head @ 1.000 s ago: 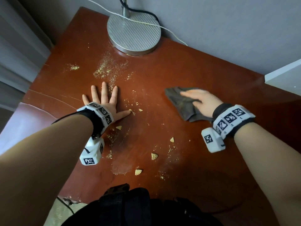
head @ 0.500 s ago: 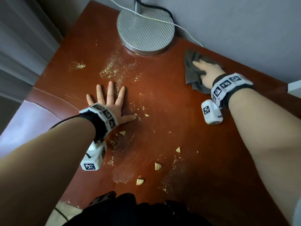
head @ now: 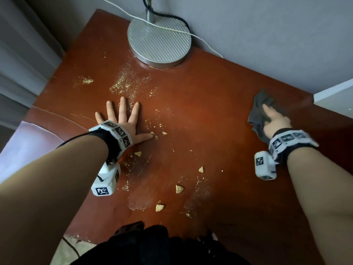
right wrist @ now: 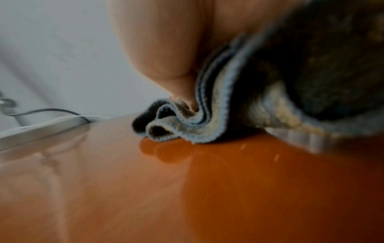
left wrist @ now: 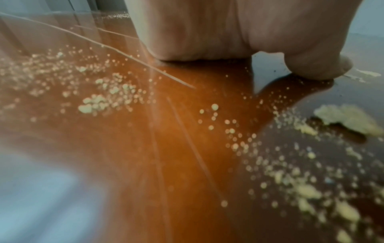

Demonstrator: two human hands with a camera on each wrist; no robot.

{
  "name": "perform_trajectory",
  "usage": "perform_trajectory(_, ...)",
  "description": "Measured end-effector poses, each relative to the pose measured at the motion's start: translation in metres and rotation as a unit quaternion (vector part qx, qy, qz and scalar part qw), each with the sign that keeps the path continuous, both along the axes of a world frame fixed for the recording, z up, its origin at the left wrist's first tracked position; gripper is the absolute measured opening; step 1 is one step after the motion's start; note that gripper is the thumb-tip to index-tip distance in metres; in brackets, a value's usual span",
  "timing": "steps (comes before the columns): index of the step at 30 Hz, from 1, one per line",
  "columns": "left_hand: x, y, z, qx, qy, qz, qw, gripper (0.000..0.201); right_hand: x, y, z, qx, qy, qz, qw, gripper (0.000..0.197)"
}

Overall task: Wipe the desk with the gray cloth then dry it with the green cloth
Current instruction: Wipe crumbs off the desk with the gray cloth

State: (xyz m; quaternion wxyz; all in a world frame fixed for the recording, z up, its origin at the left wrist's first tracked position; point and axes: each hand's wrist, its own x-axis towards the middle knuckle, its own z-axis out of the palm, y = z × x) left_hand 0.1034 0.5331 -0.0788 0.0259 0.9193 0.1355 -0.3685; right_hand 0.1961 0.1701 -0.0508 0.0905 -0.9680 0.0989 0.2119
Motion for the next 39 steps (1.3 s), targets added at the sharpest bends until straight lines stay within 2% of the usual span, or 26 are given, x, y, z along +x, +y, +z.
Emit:
perform_trajectory(3, 0.0, 0.001, 0.001, 0.003, -0.006, -0.003, 1.0, 0.105, -0.032, 0.022, -0.007, 0.039, -0.002, 0.128, 0.991, 0.058)
perform_trajectory(5, -0.001, 0.0, 0.002, 0.004, -0.01, -0.006, 1.0, 0.105, -0.056, 0.035, -0.005, 0.079, 0.051, 0.221, 0.971, 0.056)
perform_trajectory(7, -0.002, 0.0, 0.002, 0.003, -0.015, -0.007, 1.0, 0.105, -0.074, 0.04, 0.002, 0.122, 0.101, 0.256, 0.954, 0.056)
perform_trajectory(8, -0.002, 0.0, 0.001, 0.002, -0.017, -0.007, 1.0, 0.105, -0.079, 0.039, 0.006, 0.135, 0.099, 0.259, 0.951, 0.057)
perform_trajectory(10, -0.003, 0.0, 0.001, 0.0, -0.021, -0.007, 1.0, 0.106, -0.08, 0.027, 0.01, 0.145, 0.028, 0.206, 0.967, 0.058)
perform_trajectory(12, -0.003, 0.001, 0.0, -0.003, -0.025, -0.005, 1.0, 0.106, -0.079, 0.009, 0.01, 0.114, -0.062, 0.08, 0.988, 0.058)
perform_trajectory(13, -0.003, 0.001, 0.0, -0.004, -0.027, -0.003, 1.0, 0.107, -0.081, 0.001, 0.009, 0.077, -0.068, 0.016, 0.995, 0.057)
perform_trajectory(15, -0.003, 0.001, 0.0, -0.006, -0.031, -0.004, 1.0, 0.107, -0.096, -0.004, 0.004, 0.014, -0.02, -0.072, 0.997, 0.057)
perform_trajectory(17, -0.004, 0.001, 0.0, -0.008, -0.033, -0.005, 0.999, 0.107, -0.116, 0.006, -0.005, -0.003, 0.011, -0.085, 0.996, 0.058)
perform_trajectory(24, -0.004, 0.003, 0.007, -0.01, -0.037, -0.037, 0.999, 0.105, -0.168, 0.083, -0.014, 0.102, 0.023, 0.035, 0.994, 0.059)
perform_trajectory(27, -0.006, 0.007, 0.01, -0.027, -0.045, -0.045, 0.998, 0.106, -0.177, 0.078, 0.0, 0.132, -0.083, -0.06, 0.986, 0.059)
perform_trajectory(29, -0.009, 0.011, 0.011, -0.043, -0.052, -0.058, 0.996, 0.101, -0.185, 0.062, 0.008, 0.078, -0.142, -0.138, 0.977, 0.059)
perform_trajectory(30, -0.013, 0.015, 0.011, -0.049, -0.055, -0.069, 0.995, 0.097, -0.192, 0.054, 0.008, 0.05, -0.132, -0.179, 0.974, 0.06)
perform_trajectory(32, -0.027, 0.022, 0.009, -0.054, -0.053, -0.1, 0.992, 0.091, -0.209, 0.051, 0.004, 0.022, -0.044, -0.252, 0.966, 0.062)
perform_trajectory(34, -0.05, 0.029, 0.005, -0.053, -0.048, -0.13, 0.989, 0.088, -0.227, 0.062, -0.004, 0.008, 0.026, -0.249, 0.968, 0.064)
perform_trajectory(39, -0.093, 0.044, 0.001, -0.039, -0.045, -0.175, 0.983, 0.076, -0.243, 0.119, -0.017, 0.074, 0.016, -0.061, 0.995, 0.069)
